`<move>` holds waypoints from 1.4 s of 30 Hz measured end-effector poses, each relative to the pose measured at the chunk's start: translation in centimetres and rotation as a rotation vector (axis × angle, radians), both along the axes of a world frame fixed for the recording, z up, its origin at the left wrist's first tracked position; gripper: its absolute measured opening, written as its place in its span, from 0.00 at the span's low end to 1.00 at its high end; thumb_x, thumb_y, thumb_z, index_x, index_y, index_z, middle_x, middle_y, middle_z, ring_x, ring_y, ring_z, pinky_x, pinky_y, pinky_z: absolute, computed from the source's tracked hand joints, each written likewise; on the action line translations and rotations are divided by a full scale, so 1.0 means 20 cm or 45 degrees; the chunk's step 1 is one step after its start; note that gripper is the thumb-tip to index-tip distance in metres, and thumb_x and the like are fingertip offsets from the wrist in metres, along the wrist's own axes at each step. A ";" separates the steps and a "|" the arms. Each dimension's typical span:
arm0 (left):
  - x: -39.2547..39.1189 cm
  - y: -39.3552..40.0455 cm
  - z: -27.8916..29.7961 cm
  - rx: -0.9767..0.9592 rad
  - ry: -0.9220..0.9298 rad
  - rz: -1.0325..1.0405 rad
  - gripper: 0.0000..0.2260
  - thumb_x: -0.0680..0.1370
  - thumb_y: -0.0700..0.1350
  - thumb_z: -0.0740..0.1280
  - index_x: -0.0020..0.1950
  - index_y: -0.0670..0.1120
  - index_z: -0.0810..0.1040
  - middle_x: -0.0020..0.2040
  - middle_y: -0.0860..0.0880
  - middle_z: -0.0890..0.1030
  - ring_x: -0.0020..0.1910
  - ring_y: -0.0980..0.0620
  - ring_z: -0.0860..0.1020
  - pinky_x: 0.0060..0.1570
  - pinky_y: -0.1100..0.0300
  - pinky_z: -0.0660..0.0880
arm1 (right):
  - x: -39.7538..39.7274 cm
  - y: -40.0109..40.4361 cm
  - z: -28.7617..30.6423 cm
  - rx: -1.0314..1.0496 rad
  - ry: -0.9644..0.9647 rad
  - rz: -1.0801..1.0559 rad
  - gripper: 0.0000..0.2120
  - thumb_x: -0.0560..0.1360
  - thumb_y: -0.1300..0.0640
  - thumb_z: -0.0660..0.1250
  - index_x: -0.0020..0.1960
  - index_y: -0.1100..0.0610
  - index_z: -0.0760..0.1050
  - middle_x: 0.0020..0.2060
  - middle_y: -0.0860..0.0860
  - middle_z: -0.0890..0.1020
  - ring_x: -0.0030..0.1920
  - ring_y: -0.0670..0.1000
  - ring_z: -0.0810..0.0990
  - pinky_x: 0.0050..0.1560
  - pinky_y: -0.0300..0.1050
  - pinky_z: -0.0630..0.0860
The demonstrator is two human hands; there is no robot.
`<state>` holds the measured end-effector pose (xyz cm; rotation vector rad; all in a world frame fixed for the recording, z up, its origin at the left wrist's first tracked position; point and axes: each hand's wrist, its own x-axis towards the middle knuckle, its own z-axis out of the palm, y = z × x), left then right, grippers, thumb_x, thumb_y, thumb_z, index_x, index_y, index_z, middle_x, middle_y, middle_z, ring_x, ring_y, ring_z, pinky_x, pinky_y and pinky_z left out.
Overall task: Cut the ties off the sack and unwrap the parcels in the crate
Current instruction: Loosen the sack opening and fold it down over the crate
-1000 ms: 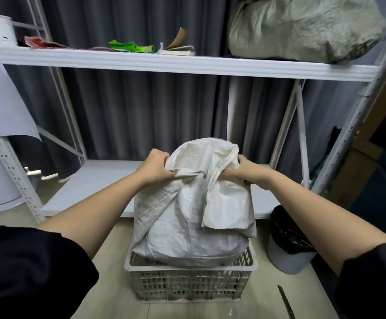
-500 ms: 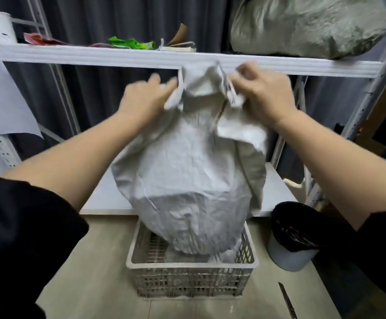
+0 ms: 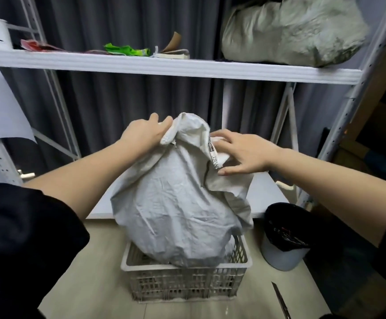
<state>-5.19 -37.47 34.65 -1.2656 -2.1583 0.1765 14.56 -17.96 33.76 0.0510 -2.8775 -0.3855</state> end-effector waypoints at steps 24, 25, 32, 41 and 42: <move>-0.01 -0.13 -0.19 -0.008 -1.233 -0.070 0.37 0.66 0.57 0.75 0.70 0.57 0.61 0.70 0.50 0.59 0.69 0.46 0.67 0.70 0.49 0.65 | -0.17 -0.14 -0.25 -0.467 0.356 -0.502 0.09 0.71 0.56 0.62 0.47 0.54 0.63 0.43 0.50 0.76 0.45 0.59 0.76 0.37 0.49 0.67; -0.03 -0.11 -0.26 -0.065 -1.025 0.004 0.44 0.65 0.58 0.75 0.74 0.56 0.55 0.74 0.50 0.56 0.74 0.44 0.60 0.73 0.47 0.58 | -0.16 -0.14 -0.25 -0.458 0.401 -0.473 0.09 0.71 0.56 0.62 0.46 0.53 0.62 0.42 0.49 0.76 0.44 0.58 0.75 0.37 0.50 0.68; -0.03 -0.03 -0.45 -0.045 -0.442 0.310 0.34 0.70 0.63 0.63 0.73 0.53 0.59 0.63 0.48 0.76 0.55 0.44 0.76 0.53 0.51 0.63 | -0.09 -0.13 -0.23 -0.136 0.352 -0.186 0.19 0.61 0.59 0.73 0.46 0.55 0.67 0.40 0.52 0.73 0.40 0.58 0.74 0.32 0.47 0.63; -0.03 0.03 0.18 0.780 -0.220 0.041 0.09 0.74 0.43 0.60 0.52 0.45 0.74 0.47 0.39 0.83 0.48 0.36 0.80 0.47 0.51 0.67 | -0.16 0.00 0.30 0.006 0.978 -0.504 0.13 0.75 0.62 0.57 0.58 0.63 0.71 0.51 0.63 0.76 0.50 0.65 0.74 0.42 0.55 0.64; -0.02 0.04 0.17 0.871 -0.201 0.028 0.09 0.73 0.43 0.60 0.52 0.45 0.73 0.45 0.39 0.83 0.47 0.36 0.80 0.46 0.50 0.67 | -0.17 0.00 0.29 -0.043 1.104 -0.522 0.14 0.75 0.62 0.58 0.58 0.62 0.72 0.51 0.63 0.76 0.49 0.64 0.74 0.42 0.54 0.63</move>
